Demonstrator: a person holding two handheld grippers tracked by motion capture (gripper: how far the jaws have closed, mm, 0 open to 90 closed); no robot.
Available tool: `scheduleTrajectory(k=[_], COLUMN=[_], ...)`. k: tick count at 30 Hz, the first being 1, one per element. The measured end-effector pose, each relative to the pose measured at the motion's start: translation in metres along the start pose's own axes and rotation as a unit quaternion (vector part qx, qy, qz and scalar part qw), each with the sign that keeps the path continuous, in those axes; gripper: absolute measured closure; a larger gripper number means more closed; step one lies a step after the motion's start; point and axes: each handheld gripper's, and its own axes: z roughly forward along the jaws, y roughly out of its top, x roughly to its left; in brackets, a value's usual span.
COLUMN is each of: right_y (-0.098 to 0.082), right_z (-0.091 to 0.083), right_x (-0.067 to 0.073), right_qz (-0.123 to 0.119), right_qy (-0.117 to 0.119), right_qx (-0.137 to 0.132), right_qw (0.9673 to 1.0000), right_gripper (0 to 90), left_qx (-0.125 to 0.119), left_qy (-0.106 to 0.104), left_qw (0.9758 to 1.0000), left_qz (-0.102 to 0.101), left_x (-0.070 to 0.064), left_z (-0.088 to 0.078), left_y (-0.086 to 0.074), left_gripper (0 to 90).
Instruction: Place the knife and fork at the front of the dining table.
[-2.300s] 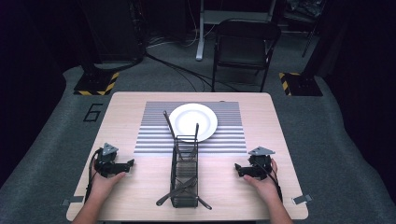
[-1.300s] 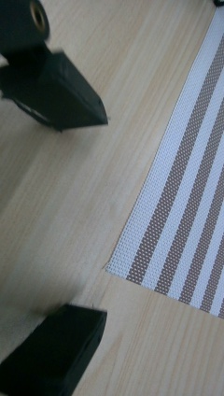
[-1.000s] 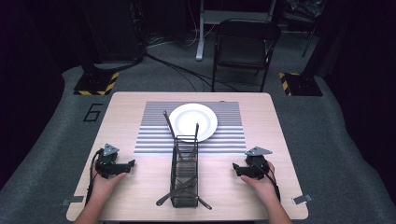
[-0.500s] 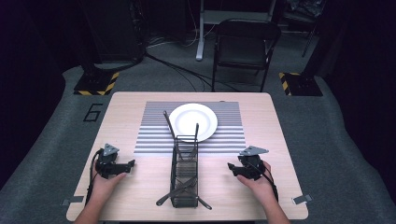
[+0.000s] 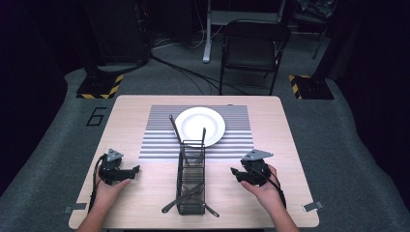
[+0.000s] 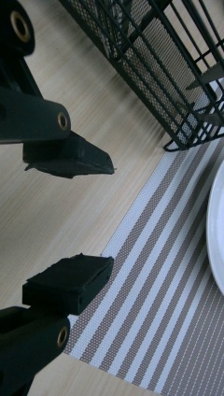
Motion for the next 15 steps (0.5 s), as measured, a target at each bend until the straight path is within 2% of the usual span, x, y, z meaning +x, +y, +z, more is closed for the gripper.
scheduleTrajectory(k=[7,15], right_y=[0.013,0.029], right_z=[-0.007,-0.014], right_x=[0.008,0.014], right_qz=[0.003,-0.006], right_qy=[0.02,0.038], right_qx=[-0.017,-0.025], right_qw=[0.9996,0.9989], right_gripper=[48.6,50.3], left_qx=[0.0,-0.001], left_qy=[0.0,0.0], left_qw=[1.0,1.0], left_qz=[0.0,0.001], left_x=[0.0,0.0], left_z=[0.0,0.0], left_y=[0.0,0.0], left_gripper=[10.6,10.6])
